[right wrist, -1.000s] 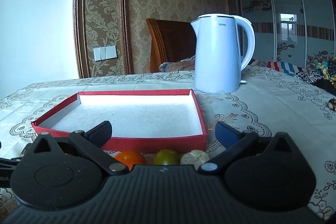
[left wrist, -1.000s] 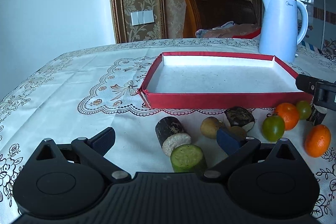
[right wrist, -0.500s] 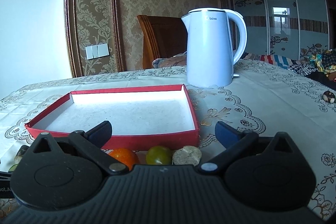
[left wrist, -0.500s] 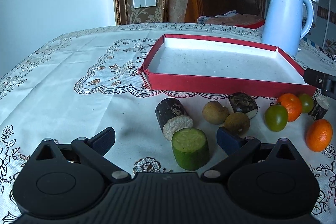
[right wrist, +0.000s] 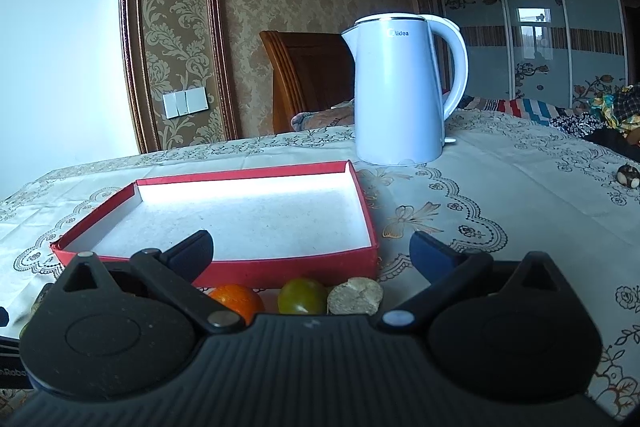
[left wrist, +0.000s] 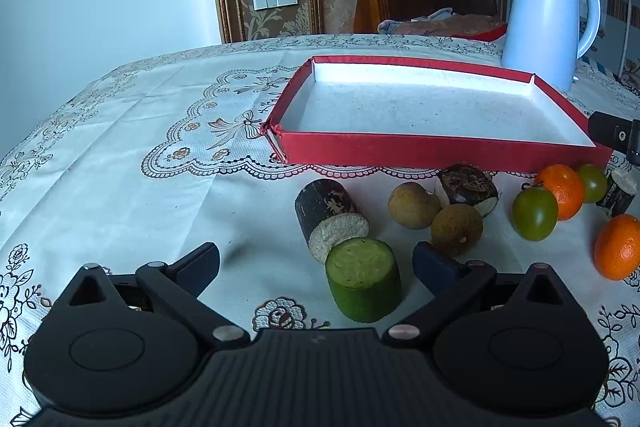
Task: Organize fruits
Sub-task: 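Move both tools toward the produce lined up beside the red tray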
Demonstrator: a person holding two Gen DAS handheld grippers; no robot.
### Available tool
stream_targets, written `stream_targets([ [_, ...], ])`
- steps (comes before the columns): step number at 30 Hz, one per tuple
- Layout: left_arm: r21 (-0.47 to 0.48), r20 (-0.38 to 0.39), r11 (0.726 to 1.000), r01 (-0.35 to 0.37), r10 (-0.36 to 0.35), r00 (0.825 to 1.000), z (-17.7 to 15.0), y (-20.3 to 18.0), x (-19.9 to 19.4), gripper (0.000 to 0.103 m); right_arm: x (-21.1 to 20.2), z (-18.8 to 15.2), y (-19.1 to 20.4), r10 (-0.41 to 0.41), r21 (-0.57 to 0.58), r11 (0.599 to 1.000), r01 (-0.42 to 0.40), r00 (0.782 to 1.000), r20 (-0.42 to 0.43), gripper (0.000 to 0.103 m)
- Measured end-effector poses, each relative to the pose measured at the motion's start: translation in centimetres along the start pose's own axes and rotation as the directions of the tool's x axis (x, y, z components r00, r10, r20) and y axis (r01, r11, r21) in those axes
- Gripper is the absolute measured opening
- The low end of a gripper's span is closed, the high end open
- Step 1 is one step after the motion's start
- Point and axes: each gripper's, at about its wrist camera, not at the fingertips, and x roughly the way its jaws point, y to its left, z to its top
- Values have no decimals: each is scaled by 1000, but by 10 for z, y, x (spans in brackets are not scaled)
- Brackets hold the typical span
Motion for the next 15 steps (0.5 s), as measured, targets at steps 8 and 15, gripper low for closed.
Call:
stream_targets([
  [8, -1, -1, 1000, 3, -3, 1000, 0, 1, 1, 103, -2, 0, -3, 6, 21, 1000, -6, 1000, 6, 103],
  [15, 0, -4, 1000, 2, -2, 1000, -1, 0, 1, 103, -17, -2, -17, 32, -36, 999, -33, 998, -47, 103],
])
